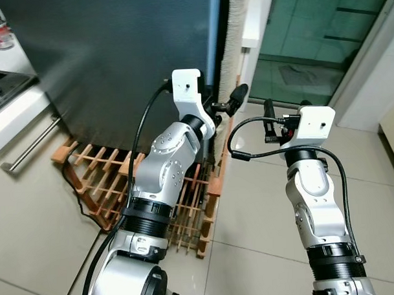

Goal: Restocking fridge

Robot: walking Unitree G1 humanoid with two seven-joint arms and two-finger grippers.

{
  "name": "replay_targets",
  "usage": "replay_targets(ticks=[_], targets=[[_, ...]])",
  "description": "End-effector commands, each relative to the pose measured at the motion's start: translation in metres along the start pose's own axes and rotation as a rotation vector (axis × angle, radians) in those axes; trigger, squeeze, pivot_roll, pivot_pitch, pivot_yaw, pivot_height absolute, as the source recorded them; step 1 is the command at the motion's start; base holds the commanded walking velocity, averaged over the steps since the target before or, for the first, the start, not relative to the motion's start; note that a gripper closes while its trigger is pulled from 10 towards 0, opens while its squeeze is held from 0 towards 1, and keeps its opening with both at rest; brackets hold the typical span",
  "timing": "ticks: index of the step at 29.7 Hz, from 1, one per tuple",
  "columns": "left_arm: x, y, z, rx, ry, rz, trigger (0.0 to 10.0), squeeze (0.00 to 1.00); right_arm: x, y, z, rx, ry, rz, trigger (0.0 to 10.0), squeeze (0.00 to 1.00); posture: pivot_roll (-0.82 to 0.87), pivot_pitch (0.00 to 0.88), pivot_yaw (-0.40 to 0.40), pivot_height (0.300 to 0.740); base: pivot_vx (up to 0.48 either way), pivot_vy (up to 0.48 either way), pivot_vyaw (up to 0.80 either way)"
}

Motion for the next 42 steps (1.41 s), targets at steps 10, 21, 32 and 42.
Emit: replay_targets(ticks=[10, 21, 32, 42], targets=[[0.083, 0.019, -0.006, -0.021, -0.087, -0.335, 10.0, 0.0, 0.006, 0.001, 0.002, 0.006, 0.009, -0.034, 10.0, 0.0, -0.13, 0.0, 0.039, 0.74, 0.0, 0.0, 0.0], [-0.028, -0.024, 0.042, 0.23, 0.026, 0.19, 10.0, 0.0, 0.01, -0.006, -0.005, -0.019, 0.012, -0.041, 10.0, 0.0, -0.12, 0.0, 0.028, 0.74, 0.0, 0.0, 0.0], [-0.088, -0.082, 0.057, 0.35, 0.16, 0.551, 10.0, 0.0, 0.014, -0.009, -0.008, -0.035, 0.022, -0.043, 10.0, 0.0, -0.11, 0.0, 0.019, 0.74, 0.0, 0.0, 0.0], [-0.095, -0.098, 0.06, 0.366, 0.252, 0.622, 10.0, 0.0, 0.012, -0.007, -0.01, -0.046, 0.021, -0.037, 10.0, 0.0, -0.08, 0.0, 0.013, 0.74, 0.0, 0.0, 0.0]])
Point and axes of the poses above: a point about 5 cm out from each wrist's last joint towards the gripper, its own y axis pointing out of the wrist towards the gripper, its own z axis along the axis of the wrist's last joint, x = y × z, the point moved 4 cm from there along y, pointing out of the wrist towards the gripper, and after that the axes turned 12 degrees about -y, right-handed, at the moved point
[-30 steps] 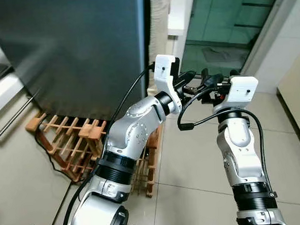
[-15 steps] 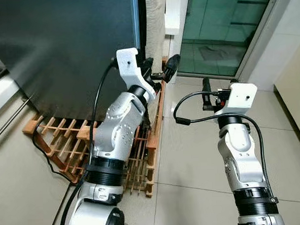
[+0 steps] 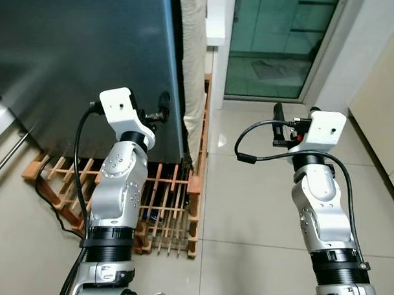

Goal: Restocking fridge

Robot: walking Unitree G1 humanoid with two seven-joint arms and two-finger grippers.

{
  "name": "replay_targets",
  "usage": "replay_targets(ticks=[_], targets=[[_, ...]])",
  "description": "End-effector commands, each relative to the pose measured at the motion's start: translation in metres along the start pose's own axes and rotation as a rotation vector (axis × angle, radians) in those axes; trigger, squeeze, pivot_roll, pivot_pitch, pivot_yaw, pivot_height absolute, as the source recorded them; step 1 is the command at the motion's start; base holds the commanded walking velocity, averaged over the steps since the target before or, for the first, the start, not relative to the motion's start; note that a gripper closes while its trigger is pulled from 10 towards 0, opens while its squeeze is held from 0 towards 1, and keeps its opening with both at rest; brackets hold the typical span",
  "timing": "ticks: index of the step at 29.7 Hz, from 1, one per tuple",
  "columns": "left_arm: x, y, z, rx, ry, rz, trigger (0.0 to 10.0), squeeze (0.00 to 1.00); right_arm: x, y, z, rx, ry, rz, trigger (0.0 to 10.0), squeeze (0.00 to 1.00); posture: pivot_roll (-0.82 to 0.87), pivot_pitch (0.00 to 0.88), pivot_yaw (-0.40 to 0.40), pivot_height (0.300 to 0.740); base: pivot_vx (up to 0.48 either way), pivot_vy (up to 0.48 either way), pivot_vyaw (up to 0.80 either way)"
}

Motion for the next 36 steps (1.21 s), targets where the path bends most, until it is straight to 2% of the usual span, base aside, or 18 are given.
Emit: replay_targets(ticks=[1, 36], targets=[[0.0038, 0.0006, 0.0051, 0.023, 0.019, -0.007, 10.0, 0.0, 0.0011, 0.0029, 0.0026, 0.001, 0.004, -0.004, 10.0, 0.0, -0.08, 0.0, 0.013, 0.74, 0.0, 0.0, 0.0], [0.0038, 0.0006, 0.0051, 0.023, 0.019, -0.007, 10.0, 0.0, 0.0011, 0.0029, 0.0026, 0.001, 0.004, -0.004, 10.0, 0.0, -0.08, 0.0, 0.013, 0.74, 0.0, 0.0, 0.0]])
Point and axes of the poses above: a point about 5 cm out from each wrist's last joint towards the gripper, its own y axis pointing out of the wrist towards the gripper, its own z axis along the axis of the wrist's last joint, x = y × z, the point moved 4 cm from there along y, pointing out of the wrist towards the gripper, and after that the axes turned 12 degrees about -y, right-handed, at the moved point
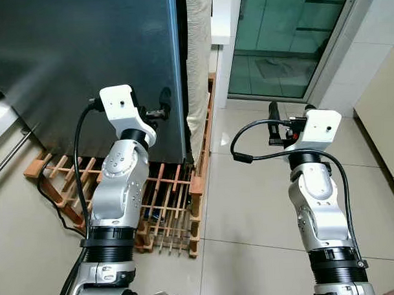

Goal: Restocking fridge

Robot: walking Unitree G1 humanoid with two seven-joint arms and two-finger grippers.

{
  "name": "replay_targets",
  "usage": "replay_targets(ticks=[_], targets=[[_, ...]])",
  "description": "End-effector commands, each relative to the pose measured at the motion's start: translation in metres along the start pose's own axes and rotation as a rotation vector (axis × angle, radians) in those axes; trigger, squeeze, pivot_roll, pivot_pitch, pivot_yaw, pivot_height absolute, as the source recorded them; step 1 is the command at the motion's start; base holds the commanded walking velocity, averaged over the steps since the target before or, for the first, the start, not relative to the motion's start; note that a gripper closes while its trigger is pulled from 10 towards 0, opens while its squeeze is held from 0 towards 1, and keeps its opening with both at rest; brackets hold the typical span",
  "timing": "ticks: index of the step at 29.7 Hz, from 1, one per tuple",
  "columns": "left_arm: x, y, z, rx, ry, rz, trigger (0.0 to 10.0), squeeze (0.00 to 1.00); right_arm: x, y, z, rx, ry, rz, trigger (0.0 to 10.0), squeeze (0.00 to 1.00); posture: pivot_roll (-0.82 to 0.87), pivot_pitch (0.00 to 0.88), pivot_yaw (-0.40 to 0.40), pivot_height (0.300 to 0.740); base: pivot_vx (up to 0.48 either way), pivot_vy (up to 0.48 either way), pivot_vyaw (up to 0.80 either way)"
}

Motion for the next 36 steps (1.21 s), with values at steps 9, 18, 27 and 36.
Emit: replay_targets(ticks=[9, 18, 27, 36], targets=[[0.003, 0.001, 0.004, 0.016, 0.009, -0.006, 10.0, 0.0, 0.001, 0.001, 0.0, -0.006, 0.005, -0.004, 10.0, 0.0, -0.08, 0.0, 0.013, 0.74, 0.0, 0.0, 0.0], [0.003, 0.001, 0.004, 0.016, 0.009, -0.006, 10.0, 0.0, 0.001, 0.001, 0.0, -0.006, 0.005, -0.004, 10.0, 0.0, -0.08, 0.0, 0.013, 0.74, 0.0, 0.0, 0.0], [0.015, 0.0, -0.024, -0.107, 0.038, -0.078, 10.0, 0.0, -0.006, 0.009, -0.006, -0.054, -0.024, 0.056, 10.0, 0.0, -0.1, 0.0, 0.024, 0.74, 0.0, 0.0, 0.0], [0.012, 0.002, -0.024, -0.118, 0.034, -0.075, 10.0, 0.0, -0.012, 0.014, -0.001, -0.037, -0.03, 0.078, 10.0, 0.0, -0.11, 0.0, 0.04, 0.74, 0.0, 0.0, 0.0]])
Point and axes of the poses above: a point about 5 cm out from each wrist's last joint towards the gripper, its own y axis pointing out of the wrist towards the gripper, its own z axis along the axis of the wrist's last joint, x = y × z, the point moved 4 cm from there along y, pointing out of the wrist towards the gripper, and after that the axes turned 12 degrees about -y, right-handed, at the moved point
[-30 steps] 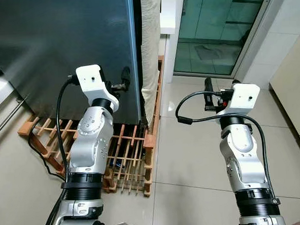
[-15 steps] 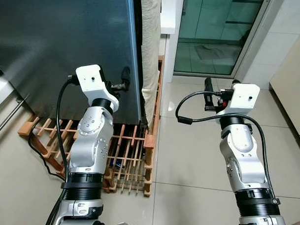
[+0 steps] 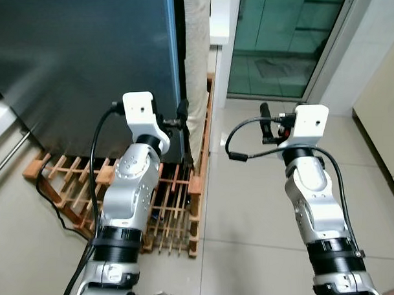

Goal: Restocking fridge

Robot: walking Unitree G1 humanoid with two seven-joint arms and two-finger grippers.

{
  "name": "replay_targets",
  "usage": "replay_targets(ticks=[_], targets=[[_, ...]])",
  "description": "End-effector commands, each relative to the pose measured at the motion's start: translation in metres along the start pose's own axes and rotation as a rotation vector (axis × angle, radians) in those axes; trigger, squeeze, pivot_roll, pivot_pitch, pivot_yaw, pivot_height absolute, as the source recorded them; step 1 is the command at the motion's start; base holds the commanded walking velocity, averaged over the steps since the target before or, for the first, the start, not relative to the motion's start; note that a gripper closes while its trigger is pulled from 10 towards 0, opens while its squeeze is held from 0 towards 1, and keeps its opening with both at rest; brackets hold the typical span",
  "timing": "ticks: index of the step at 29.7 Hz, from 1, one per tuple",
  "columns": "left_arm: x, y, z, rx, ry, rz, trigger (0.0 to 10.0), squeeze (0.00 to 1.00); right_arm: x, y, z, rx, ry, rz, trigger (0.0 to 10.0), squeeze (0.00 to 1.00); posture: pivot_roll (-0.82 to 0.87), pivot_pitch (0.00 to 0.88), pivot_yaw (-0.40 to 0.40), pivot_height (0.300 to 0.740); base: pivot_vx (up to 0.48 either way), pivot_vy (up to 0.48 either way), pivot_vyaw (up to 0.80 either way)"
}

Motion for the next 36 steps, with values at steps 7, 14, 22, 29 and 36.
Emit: replay_targets(ticks=[7, 14, 22, 29, 36], targets=[[0.0, 0.002, 0.0, -0.017, 0.018, -0.011, 10.0, 0.0, 0.002, 0.002, -0.003, -0.015, -0.011, 0.002, 10.0, 0.0, -0.12, 0.0, 0.051, 0.74, 0.0, 0.0, 0.0], [-0.015, -0.006, -0.001, -0.001, 0.008, 0.043, 10.0, 0.0, 0.004, -0.004, -0.007, -0.031, -0.019, 0.006, 10.0, 0.0, -0.12, 0.0, 0.037, 0.74, 0.0, 0.0, 0.0], [-0.009, -0.007, 0.001, 0.012, -0.012, 0.014, 10.0, 0.0, 0.005, -0.003, -0.007, -0.033, -0.021, 0.008, 10.0, 0.0, -0.11, 0.0, 0.034, 0.74, 0.0, 0.0, 0.0], [-0.01, -0.008, 0.004, 0.028, -0.015, 0.016, 10.0, 0.0, 0.002, -0.002, -0.007, -0.031, -0.018, 0.014, 10.0, 0.0, -0.11, 0.0, 0.034, 0.74, 0.0, 0.0, 0.0], [0.001, -0.019, 0.028, 0.125, -0.032, -0.036, 10.0, 0.0, 0.007, -0.005, -0.007, -0.033, -0.029, 0.01, 10.0, 0.0, -0.12, 0.0, 0.029, 0.74, 0.0, 0.0, 0.0]])
Point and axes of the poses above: a point about 5 cm out from each wrist's last joint towards the gripper, its own y axis pointing out of the wrist towards the gripper, its own z axis along the axis of the wrist's last joint, x = y × z, the point moved 4 cm from there along y, pointing out of the wrist towards the gripper, and after that the axes turned 12 degrees about -y, right-handed, at the moved point
